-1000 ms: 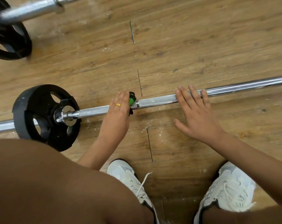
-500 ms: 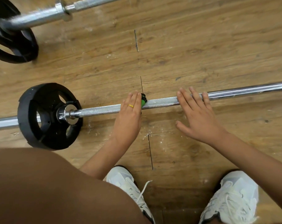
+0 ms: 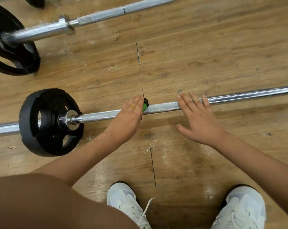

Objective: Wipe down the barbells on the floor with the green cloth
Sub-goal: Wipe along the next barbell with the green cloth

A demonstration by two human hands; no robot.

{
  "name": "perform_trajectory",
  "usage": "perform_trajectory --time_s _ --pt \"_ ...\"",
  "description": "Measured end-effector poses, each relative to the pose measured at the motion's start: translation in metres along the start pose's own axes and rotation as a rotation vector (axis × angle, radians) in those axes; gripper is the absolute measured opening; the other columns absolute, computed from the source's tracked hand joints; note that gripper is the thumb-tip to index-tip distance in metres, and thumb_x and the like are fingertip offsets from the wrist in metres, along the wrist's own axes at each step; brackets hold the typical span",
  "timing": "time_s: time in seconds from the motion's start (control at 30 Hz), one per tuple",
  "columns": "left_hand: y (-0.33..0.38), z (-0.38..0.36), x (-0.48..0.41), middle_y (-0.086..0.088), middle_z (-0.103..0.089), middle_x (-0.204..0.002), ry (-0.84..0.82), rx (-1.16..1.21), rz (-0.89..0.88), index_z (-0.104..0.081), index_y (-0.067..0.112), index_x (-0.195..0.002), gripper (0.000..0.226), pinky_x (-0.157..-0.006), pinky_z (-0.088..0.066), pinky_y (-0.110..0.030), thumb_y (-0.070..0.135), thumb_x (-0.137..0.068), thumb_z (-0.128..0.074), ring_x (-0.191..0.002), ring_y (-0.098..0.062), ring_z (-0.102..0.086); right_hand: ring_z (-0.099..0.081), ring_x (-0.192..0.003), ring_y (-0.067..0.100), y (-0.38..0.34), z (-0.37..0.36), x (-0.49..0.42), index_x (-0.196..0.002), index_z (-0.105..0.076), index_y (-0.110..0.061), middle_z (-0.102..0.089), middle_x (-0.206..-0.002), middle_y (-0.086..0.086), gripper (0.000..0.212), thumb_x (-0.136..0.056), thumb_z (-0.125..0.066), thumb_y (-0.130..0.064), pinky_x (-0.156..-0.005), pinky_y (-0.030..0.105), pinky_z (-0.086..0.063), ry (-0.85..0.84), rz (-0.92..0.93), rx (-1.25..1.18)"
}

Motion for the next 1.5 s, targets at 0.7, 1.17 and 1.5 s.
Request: perform_trajectory --time_s 0.7,1.17,1.5 --pt "-0.008 -0.003 -0.037 -0.014 -0.008 -0.169 0.173 0.027 0.203 -0.007 0.003 -0.16 0.081 -0.125 0.003 -0.033 -0.017 -0.088 -0.039 -0.156 -0.028 -0.004 0.0 -0.154 0.016 0.028 0.012 -0.069 -0.161 0.0 -0.021 -0.004 -0.168 -0.003 0.095 -0.088 -0.046 -0.06 -0.122 0.04 0.006 -0.05 0.003 -0.011" --pt "-0.036 0.004 -0.051 -0.011 -0.001 -0.169 0.175 -0.016 0.162 -0.004 0.006 -0.161 0.074 -0.125 0.004 -0.036 -0.013 -0.097 -0.037 -0.157 -0.023 0.001 -0.01 -0.153 0.022 0.046 0.026 -0.102 -0.16 0.005 -0.019 -0.008 -0.168 0.003 0.101 -0.088 -0.056 -0.055 -0.123 0.041 -0.003 -0.172 0.11 0.045" --pt "-0.045 0.008 -0.063 -0.014 0.006 -0.169 0.135 -0.053 0.017 0.003 0.004 -0.16 0.08 -0.125 0.0 -0.039 -0.019 -0.09 -0.03 -0.156 -0.028 0.002 -0.007 -0.154 0.022 0.05 0.024 -0.118 -0.159 0.008 -0.018 -0.006 -0.168 0.005 0.103 -0.088 -0.054 -0.058 -0.123 0.04 0.002 -0.174 0.085 0.099"
Point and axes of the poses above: each hand's wrist, its own x-axis away from the middle knuckle, its own z-axis out of the back of the hand, y = z × x, the point moved 2 cm from there along -x, towards the middle knuckle
